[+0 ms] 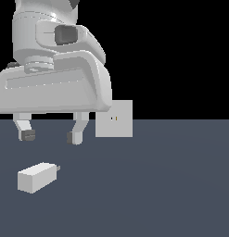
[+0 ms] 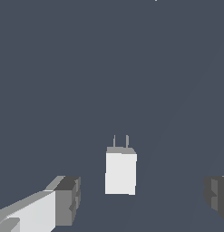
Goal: Plug the charger into the wall socket.
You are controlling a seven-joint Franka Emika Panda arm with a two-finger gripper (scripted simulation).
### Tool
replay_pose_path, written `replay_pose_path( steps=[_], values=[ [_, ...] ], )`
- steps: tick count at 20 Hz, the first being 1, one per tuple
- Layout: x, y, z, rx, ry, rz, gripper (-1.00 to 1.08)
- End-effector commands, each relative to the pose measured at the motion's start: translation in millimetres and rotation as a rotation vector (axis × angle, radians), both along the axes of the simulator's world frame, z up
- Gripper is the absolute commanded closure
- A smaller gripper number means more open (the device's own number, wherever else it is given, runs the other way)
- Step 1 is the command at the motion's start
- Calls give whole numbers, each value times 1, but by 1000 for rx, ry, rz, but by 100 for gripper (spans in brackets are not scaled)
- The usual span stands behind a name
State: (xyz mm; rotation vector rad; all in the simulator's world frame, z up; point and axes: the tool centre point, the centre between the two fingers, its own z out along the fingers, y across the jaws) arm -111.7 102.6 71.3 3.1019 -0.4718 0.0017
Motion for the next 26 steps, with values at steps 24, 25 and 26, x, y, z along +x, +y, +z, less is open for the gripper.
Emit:
replay_pose_path(
  steps=[24, 25, 26],
  values=[
    [-8, 13, -53, 3, -1, -36, -92],
    [-8, 13, -55, 3, -1, -36, -92],
    [-8, 13, -57, 3, -1, -36, -92]
  ],
)
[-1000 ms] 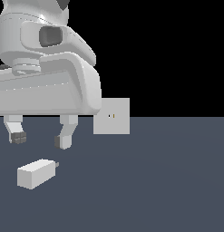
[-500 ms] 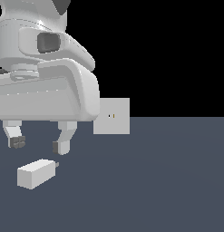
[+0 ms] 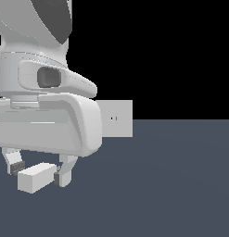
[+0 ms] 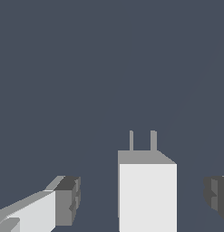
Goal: Plug the charger into the wall socket.
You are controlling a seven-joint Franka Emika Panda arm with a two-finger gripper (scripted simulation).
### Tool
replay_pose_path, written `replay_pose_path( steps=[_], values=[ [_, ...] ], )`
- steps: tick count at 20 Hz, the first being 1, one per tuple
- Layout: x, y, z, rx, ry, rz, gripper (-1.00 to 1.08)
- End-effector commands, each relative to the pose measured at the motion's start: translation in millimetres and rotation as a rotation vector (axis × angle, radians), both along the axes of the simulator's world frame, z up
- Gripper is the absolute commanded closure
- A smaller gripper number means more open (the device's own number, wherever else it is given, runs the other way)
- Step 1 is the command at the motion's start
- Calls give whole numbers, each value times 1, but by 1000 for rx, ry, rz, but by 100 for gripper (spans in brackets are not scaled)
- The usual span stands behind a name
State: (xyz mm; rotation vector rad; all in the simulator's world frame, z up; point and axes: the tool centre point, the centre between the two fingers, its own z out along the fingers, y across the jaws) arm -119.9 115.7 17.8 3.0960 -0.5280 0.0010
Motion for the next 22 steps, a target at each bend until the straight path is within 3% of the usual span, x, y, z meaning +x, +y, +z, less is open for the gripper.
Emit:
replay_pose_path(
  steps=[1, 3, 4, 22],
  values=[
    [1, 0, -5, 0, -1, 0, -92],
    [1, 0, -6, 0, -1, -1, -92],
    [1, 0, -6, 0, -1, -1, 108],
    [3, -10, 1, 0, -1, 28, 108]
  ],
)
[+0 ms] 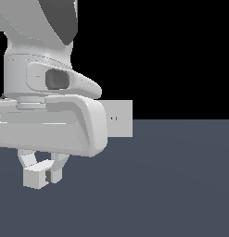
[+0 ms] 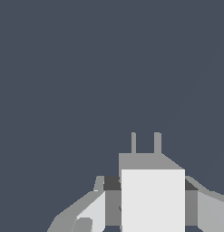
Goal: Plug the charger into the wall socket.
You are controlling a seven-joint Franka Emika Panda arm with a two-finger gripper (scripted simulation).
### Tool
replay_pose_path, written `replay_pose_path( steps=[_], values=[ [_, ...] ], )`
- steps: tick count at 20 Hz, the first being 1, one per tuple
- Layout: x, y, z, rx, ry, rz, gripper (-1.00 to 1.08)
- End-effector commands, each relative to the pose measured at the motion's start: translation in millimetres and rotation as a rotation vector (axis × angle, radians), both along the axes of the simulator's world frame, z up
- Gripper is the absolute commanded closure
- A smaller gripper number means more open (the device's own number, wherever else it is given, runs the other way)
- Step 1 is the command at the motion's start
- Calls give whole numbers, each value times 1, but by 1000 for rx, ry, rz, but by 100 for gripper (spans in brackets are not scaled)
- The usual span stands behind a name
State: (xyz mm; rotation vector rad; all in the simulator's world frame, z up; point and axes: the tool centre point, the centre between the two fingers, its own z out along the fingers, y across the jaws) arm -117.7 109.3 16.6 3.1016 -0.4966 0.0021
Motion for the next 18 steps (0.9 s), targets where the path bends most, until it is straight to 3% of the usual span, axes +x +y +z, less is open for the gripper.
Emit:
replay_pose_path(
  steps=[1, 18],
  values=[
    [2, -6, 4, 0, -1, 15, 108],
    [37, -81, 58, -1, -1, 237, 108]
  ],
)
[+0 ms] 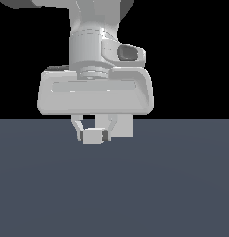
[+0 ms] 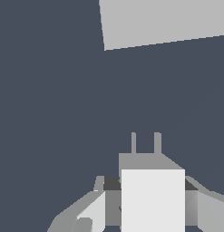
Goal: Plug the charger into the wall socket.
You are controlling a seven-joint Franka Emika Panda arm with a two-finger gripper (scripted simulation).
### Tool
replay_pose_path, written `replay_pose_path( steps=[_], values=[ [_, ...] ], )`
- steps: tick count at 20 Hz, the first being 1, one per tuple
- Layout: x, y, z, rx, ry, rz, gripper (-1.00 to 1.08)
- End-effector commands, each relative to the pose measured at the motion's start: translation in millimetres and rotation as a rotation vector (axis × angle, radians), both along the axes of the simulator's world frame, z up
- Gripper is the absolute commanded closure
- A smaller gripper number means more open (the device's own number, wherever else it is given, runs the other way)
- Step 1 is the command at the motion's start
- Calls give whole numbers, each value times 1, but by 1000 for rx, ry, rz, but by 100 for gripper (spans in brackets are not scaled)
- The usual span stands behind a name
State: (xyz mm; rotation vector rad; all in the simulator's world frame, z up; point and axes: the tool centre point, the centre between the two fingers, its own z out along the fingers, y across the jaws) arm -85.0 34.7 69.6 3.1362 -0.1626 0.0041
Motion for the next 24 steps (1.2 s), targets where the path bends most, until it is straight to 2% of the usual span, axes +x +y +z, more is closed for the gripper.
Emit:
replay_pose_path(
  steps=[1, 11, 24],
  values=[
    [6, -11, 8, 0, 0, 36, 108],
    [26, -35, 28, 1, 1, 118, 108],
    [30, -37, 30, 1, 1, 128, 108]
  ],
)
